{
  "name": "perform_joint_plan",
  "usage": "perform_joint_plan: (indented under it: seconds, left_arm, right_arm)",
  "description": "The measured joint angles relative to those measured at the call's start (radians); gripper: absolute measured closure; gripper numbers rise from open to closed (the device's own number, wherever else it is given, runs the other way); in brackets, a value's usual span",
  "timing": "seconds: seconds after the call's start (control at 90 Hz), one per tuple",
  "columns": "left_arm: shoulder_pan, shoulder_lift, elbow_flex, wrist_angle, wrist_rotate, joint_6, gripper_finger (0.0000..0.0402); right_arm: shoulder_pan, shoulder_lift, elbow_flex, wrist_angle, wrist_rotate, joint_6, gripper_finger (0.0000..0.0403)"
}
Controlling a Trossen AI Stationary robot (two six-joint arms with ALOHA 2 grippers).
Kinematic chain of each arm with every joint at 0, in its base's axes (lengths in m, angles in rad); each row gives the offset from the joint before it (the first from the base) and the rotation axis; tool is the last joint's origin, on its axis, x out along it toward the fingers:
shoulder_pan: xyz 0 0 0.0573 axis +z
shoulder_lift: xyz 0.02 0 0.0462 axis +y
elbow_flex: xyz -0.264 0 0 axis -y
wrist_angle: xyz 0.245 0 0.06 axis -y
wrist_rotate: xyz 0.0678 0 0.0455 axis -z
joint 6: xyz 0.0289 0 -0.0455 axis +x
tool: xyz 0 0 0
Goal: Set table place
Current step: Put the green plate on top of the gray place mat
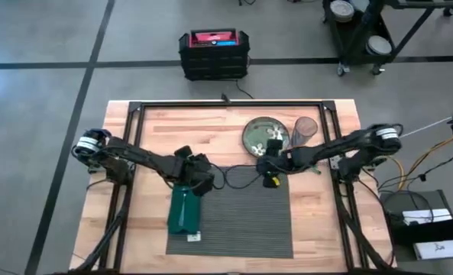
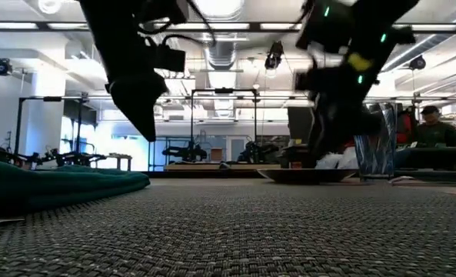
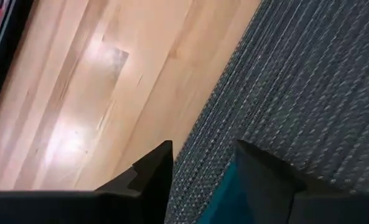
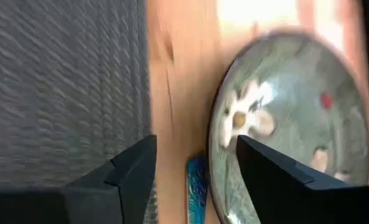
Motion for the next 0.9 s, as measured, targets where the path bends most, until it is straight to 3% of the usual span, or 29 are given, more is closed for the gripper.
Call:
perform_joint_plan:
  seconds: [0.2,0.656,0.9]
  left_arm:
    - [0.001,-0.057,-0.028,0.012,-0.004,-0.026,0.0274]
    - [-0.002,-0.093,-0.057,0.042,-0.007,-0.021,0.0279]
    - [-0.004,-0.095,-0.057,0.043,-0.007,-0.020,0.0279]
  right_arm:
    - [-0.032,0.108,0.020,0.017,0.096,0.030,0.0225]
    - [-0.089,0.123,0.036,0.066,0.130,0.028,0.0282]
    - [-0.090,0.162,0.036,0.072,0.134,-0.021,0.0346]
